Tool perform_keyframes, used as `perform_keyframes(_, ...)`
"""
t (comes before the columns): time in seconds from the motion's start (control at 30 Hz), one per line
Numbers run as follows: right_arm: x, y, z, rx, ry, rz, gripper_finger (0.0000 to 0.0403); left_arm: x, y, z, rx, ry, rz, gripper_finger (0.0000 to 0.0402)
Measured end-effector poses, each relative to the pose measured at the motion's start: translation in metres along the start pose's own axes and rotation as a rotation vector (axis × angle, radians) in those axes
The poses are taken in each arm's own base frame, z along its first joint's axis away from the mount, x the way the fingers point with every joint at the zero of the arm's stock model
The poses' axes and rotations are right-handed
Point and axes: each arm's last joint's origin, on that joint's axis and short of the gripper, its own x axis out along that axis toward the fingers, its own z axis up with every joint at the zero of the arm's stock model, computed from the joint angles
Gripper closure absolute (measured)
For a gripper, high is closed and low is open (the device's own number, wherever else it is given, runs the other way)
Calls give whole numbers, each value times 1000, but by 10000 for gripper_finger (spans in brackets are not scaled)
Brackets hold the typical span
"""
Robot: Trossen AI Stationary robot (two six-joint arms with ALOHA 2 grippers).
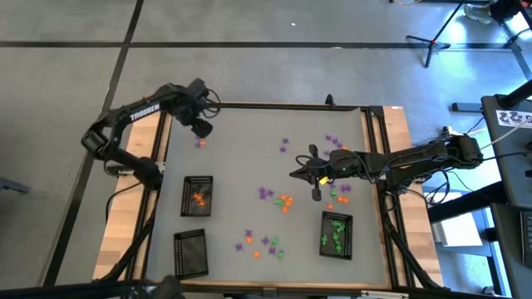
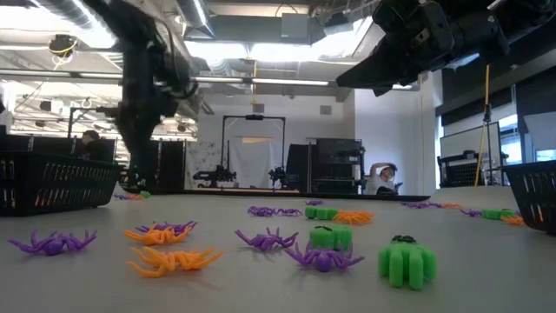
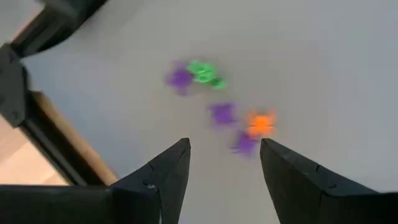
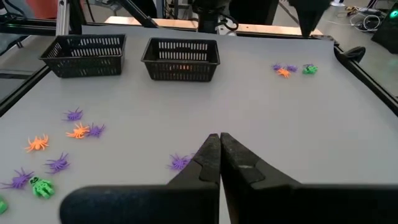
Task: Sort Halloween decoration
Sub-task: Put the purple spider toy into the bottom left black basket
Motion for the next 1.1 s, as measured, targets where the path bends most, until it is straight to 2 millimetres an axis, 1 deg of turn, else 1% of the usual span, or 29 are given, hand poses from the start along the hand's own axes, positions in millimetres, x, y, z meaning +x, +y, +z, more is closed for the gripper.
perform_keyframes(0.1, 0, 0, 0, 0, 0, 0, 398, 21, 10, 9, -7, 63, 17, 214)
perform_keyframes(0.27, 0, 0, 0, 0, 2, 0, 398, 54, 11, 19, 82, 159, 87, 214)
perform_keyframes(0.4, 0, 0, 0, 0, 3, 0, 398, 70, 11, 23, 148, 208, 119, 214)
perform_keyframes(0.53, 0, 0, 0, 0, 3, 0, 398, 77, 11, 28, 180, 184, 127, 214)
perform_keyframes(0.6, 0, 0, 0, 0, 3, 0, 398, 77, 11, 32, 187, 175, 128, 214)
perform_keyframes(0.7, 0, 0, 0, -1, 3, -3, 398, 76, 11, 41, 186, 158, 131, 214)
perform_keyframes(0.77, 0, 0, 0, -1, 4, -12, 398, 80, 10, 46, 188, 166, 132, 214)
perform_keyframes(0.87, 0, -1, 0, -1, 4, -18, 398, 89, 9, 52, 196, 209, 123, 214)
perform_keyframes(1.0, 0, 0, -1, -1, 13, -18, 398, 101, 9, 51, 216, 318, 139, 214)
perform_keyframes(1.1, 0, 0, -2, -1, 19, -17, 398, 102, 9, 51, 214, 333, 139, 214)
